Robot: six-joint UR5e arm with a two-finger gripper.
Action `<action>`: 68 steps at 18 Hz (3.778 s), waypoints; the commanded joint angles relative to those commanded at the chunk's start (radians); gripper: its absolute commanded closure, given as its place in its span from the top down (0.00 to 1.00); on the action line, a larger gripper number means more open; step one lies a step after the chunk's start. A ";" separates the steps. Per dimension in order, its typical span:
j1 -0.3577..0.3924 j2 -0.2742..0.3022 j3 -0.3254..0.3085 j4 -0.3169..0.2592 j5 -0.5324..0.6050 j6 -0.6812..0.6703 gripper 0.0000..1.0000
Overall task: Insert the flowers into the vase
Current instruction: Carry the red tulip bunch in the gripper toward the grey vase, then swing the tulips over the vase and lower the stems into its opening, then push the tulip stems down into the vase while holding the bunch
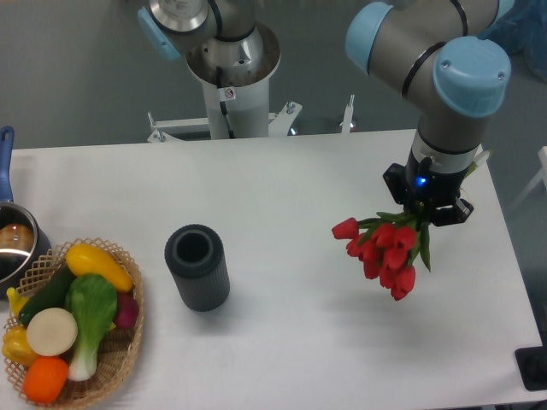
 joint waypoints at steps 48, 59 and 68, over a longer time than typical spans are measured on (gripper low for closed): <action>-0.048 0.126 -0.181 0.132 -1.239 -0.307 0.19; -0.046 0.204 -0.279 0.175 -1.388 -0.307 0.24; -0.043 0.236 -0.409 0.261 -1.396 -0.296 0.28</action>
